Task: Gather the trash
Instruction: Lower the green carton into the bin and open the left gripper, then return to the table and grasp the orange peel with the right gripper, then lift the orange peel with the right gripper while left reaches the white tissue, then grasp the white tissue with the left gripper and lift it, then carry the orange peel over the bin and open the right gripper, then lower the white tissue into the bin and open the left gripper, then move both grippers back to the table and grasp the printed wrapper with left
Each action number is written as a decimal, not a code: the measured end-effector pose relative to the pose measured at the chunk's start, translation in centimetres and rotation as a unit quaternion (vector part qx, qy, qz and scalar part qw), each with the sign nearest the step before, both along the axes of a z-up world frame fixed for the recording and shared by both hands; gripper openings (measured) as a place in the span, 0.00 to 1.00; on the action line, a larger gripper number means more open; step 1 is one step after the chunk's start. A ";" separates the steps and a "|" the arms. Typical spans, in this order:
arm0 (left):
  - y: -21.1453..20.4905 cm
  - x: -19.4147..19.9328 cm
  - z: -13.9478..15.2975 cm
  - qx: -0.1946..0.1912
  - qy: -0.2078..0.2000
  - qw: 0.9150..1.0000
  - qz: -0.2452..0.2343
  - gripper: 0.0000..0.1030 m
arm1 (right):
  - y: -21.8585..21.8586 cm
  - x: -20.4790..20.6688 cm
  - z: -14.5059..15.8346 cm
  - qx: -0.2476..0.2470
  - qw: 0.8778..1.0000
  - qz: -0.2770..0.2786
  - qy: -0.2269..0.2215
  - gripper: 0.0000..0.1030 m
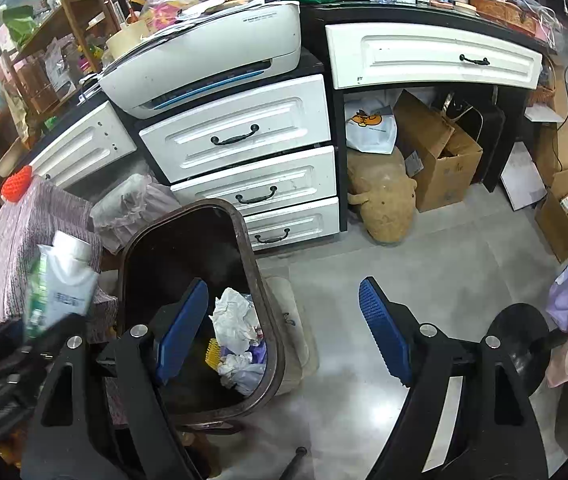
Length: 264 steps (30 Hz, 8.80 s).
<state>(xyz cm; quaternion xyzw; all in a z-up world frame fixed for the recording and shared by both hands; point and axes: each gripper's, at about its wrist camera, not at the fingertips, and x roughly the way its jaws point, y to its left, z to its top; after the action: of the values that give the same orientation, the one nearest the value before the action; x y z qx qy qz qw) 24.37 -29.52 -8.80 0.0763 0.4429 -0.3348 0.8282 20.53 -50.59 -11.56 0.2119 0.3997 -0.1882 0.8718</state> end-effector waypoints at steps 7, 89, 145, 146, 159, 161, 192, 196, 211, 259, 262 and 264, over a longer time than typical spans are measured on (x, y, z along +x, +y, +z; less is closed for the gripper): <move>-1.7 0.5 -1.2 0.035 -0.014 0.999 -0.003 0.61 | -0.1 -0.2 0.1 -0.003 1.000 -0.003 0.001 0.75; 43.9 -1.2 6.4 -0.020 -0.036 0.919 0.393 0.92 | 54.6 22.6 8.4 -0.036 0.852 0.521 -0.035 0.18; 38.1 4.9 8.2 -0.017 -0.058 0.940 0.337 0.13 | 31.1 10.9 12.6 0.012 0.905 0.412 -0.106 0.14; 37.9 4.4 8.4 -0.023 -0.060 0.941 0.333 0.13 | 30.6 10.7 12.5 0.014 0.907 0.408 -0.105 0.14; 29.8 -0.1 10.3 -0.069 -0.076 0.965 0.240 0.13 | 20.7 7.7 9.9 0.030 0.947 0.309 -0.088 0.14; 27.9 -0.5 10.5 -0.074 -0.077 0.970 0.219 0.13 | 18.7 7.2 9.3 0.029 0.954 0.286 -0.082 0.14; 11.3 -1.7 8.4 -0.092 -0.030 0.993 0.069 0.13 | 8.0 9.8 -9.6 0.096 0.981 0.132 0.102 0.57; 9.7 -1.9 7.9 -0.090 -0.024 0.994 0.052 0.13 | 7.2 8.5 -8.2 0.084 0.985 0.124 0.088 0.58; 2.5 -0.9 2.9 -0.041 0.028 0.999 -0.002 0.13 | -0.4 2.1 -3.0 0.076 0.996 0.035 0.036 0.60; 10.8 -2.8 8.4 -0.088 -0.076 0.990 0.078 0.94 | 1.4 3.8 0.0 0.121 0.990 0.066 -0.041 0.88; 13.0 -2.3 8.7 -0.086 -0.080 0.988 0.100 0.94 | 3.3 4.9 1.3 0.120 0.986 0.097 -0.058 0.90; 14.3 -1.9 8.6 -0.073 -0.081 0.987 0.114 0.94 | 4.9 5.8 2.1 0.116 0.984 0.118 -0.062 0.90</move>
<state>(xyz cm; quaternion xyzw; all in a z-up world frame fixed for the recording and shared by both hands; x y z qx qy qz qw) 22.50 -15.19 -0.20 -0.0086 0.3544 -0.2627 0.8974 26.38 -45.68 -9.49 0.2740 0.3864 -0.0227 0.8804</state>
